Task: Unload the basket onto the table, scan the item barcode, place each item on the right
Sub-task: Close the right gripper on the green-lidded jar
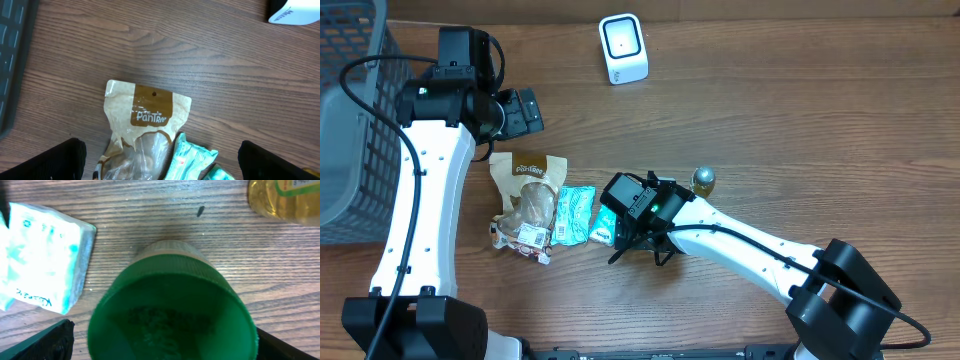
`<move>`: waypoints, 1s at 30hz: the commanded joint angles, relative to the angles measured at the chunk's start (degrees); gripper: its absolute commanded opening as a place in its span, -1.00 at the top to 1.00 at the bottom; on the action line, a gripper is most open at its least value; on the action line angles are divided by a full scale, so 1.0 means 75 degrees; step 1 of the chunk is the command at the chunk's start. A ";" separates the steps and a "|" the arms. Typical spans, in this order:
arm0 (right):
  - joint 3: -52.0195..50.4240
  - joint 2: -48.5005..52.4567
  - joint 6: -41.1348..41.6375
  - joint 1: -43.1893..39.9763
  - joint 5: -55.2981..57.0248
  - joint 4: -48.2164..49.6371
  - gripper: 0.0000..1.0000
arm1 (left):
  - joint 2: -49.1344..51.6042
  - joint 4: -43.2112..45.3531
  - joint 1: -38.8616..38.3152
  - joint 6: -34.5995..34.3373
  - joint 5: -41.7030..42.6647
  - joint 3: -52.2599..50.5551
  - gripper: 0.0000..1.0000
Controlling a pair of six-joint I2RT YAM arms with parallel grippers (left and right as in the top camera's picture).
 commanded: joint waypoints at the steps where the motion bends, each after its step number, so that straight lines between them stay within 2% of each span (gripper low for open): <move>1: -0.0017 0.0006 0.0114 0.0020 0.0020 0.0058 -1.00 | -0.0044 0.0029 0.0017 0.0117 -0.0070 0.0099 -0.99; 8: -0.0017 0.0006 0.0114 0.0020 0.0055 0.0064 -0.75 | -0.0044 0.0029 0.0017 0.0117 -0.0070 0.0099 -0.99; 13: -0.0017 0.0006 0.0114 0.0020 0.0221 0.0064 -0.45 | -0.0044 0.0029 0.0017 0.0117 -0.0070 0.0099 -0.99; 19: -0.0017 0.0006 0.0041 0.0020 0.0487 0.0061 -0.37 | -0.0044 0.0026 0.0017 0.0117 -0.0070 0.0099 -0.99; 24: -0.0017 0.0006 -0.1148 0.0023 0.0898 0.0090 -0.05 | -0.0044 0.0029 0.0017 0.0117 -0.0070 0.0099 -0.99; 30: -0.0017 0.0006 -0.2827 0.0023 0.0892 0.0125 -0.05 | -0.0044 0.0026 0.0017 0.0117 -0.0070 0.0099 -0.99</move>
